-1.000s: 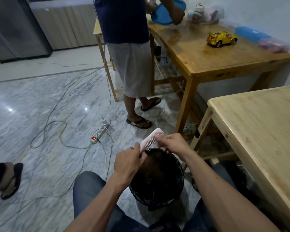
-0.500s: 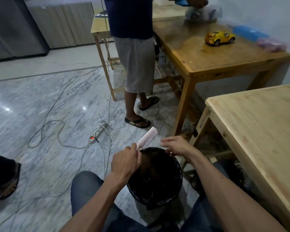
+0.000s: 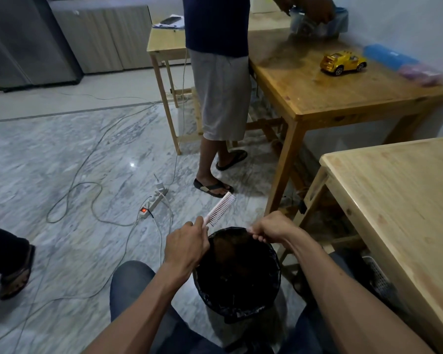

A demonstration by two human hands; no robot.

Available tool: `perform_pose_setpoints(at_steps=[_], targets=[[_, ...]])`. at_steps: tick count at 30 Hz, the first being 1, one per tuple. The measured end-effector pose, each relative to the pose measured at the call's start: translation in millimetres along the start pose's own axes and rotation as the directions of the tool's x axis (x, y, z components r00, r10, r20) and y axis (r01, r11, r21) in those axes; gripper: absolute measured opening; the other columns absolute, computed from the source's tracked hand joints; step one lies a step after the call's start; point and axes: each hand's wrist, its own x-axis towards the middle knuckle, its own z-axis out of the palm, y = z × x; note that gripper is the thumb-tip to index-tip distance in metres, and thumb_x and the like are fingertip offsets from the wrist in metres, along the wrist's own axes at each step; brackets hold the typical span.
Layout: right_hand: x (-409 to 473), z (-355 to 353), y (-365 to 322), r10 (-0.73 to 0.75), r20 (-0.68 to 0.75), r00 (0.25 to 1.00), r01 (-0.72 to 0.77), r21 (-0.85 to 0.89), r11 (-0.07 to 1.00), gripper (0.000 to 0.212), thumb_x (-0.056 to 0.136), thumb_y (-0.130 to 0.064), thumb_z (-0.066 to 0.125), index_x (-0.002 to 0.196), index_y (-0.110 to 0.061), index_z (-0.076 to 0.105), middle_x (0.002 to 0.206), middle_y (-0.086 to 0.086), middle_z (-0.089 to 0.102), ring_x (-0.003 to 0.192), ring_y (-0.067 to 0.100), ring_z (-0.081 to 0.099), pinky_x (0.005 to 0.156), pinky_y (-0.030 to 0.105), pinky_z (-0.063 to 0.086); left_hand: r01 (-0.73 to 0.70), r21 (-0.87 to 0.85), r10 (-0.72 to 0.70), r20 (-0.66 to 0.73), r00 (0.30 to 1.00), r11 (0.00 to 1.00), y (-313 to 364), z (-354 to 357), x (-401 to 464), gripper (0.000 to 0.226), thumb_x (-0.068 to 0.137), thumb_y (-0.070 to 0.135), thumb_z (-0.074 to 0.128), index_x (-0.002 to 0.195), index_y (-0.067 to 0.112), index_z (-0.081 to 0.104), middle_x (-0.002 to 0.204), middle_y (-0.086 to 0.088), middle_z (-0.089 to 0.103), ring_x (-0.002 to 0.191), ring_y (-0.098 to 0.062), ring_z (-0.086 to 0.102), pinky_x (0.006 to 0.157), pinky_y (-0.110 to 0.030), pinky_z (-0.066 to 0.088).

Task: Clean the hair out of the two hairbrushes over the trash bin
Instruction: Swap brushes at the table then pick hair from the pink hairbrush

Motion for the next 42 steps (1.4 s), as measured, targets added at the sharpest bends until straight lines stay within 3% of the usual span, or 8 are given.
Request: perform_pose_setpoints(at_steps=[3,6,11,16,24,30,35,42], targets=[[-6.0,-1.0,0.8,-0.024,0.119,0.993,0.038,-0.117,0.992,0.015,0.094,0.002,0.064,0.103,-0.004,0.075,0.099,0.009,0.07,0.07,0.011,0.068,0.057,0.024,0.056,-0.021,-0.059,0.02,-0.008,1.0,0.998,2.4,-1.7,1.9,0.024,0.096,0.036,0.051,0.102,0.015,0.062,0.07,-0.01,0.065,0.054,-0.035,0.06,0.046,-0.033,0.037],[-9.0,5.4,-5.1,-0.081,0.217,0.973,0.103,-0.092,0.99,0.065,0.09,-0.004,0.072,0.148,-0.019,0.047,0.134,0.0,0.052,0.092,0.017,0.07,0.06,0.024,0.056,-0.084,-0.128,0.088,0.028,0.996,0.988,11.4,1.4,0.9,0.028,0.097,0.04,0.046,0.105,0.017,0.059,0.077,-0.01,0.068,0.063,-0.035,0.063,0.051,-0.037,0.044],[-10.2,20.8,-8.6,-0.24,0.313,0.919,0.163,0.254,0.953,0.039,0.091,-0.016,0.077,0.126,-0.003,0.065,0.106,0.011,0.073,0.071,0.012,0.065,0.062,0.021,0.052,-0.165,-0.197,0.156,-0.058,0.986,0.966,13.5,2.0,-1.8,0.044,0.091,0.038,0.039,0.126,0.02,0.059,0.083,-0.004,0.066,0.059,-0.033,0.062,0.045,-0.036,0.043],[-5.5,28.3,-3.5,-0.263,0.2,0.944,0.224,0.199,0.954,0.029,0.093,-0.014,0.075,0.108,0.01,0.073,0.072,0.006,0.067,0.06,0.009,0.058,0.057,0.018,0.05,-0.215,-0.169,0.21,-0.049,0.976,0.962,1.5,1.8,-2.1,0.061,0.083,0.024,0.043,0.144,0.016,0.047,0.091,-0.005,0.058,0.051,-0.032,0.052,0.038,-0.036,0.041],[-0.1,14.4,7.2,-0.279,0.061,0.958,0.268,0.139,0.953,0.014,0.095,-0.008,0.072,0.083,-0.003,0.079,0.066,0.004,0.067,0.058,0.009,0.057,0.055,0.017,0.048,-0.042,-0.096,0.049,0.075,0.996,0.994,-6.0,1.1,-2.4,0.052,0.086,0.015,0.051,0.137,0.018,0.046,0.091,-0.006,0.052,0.051,-0.028,0.039,0.042,-0.031,0.025],[-2.1,16.3,13.5,-0.177,0.178,0.968,0.205,-0.157,0.966,0.023,0.099,-0.02,0.066,0.121,-0.015,0.072,0.104,0.004,0.074,0.069,0.012,0.071,0.056,0.023,0.054,0.006,-0.175,0.017,0.133,0.991,0.985,-3.3,-1.9,-1.3,0.046,0.089,0.019,0.048,0.136,0.02,0.044,0.095,-0.005,0.056,0.066,-0.034,0.056,0.053,-0.038,0.041],[0.9,16.3,-7.0,-0.207,-0.069,0.976,0.217,0.197,0.956,0.032,0.094,-0.041,0.072,0.115,-0.017,0.071,0.111,0.002,0.075,0.059,0.011,0.063,0.05,0.021,0.048,-0.071,-0.232,0.098,0.107,0.989,0.97,-1.0,-2.0,-4.0,0.052,0.084,0.024,0.04,0.135,0.022,0.048,0.093,-0.005,0.06,0.07,-0.035,0.058,0.054,-0.039,0.043],[8.2,26.4,-15.7,-0.141,-0.216,0.966,0.217,0.388,0.896,0.017,0.092,-0.004,0.074,0.077,0.002,0.072,0.067,0.01,0.061,0.051,0.012,0.051,0.049,0.018,0.048,-0.126,-0.338,0.154,0.055,0.987,0.932,0.7,0.9,-7.9,0.039,0.085,0.022,0.045,0.123,0.021,0.055,0.079,-0.002,0.058,0.065,-0.031,0.054,0.053,-0.044,0.047]])
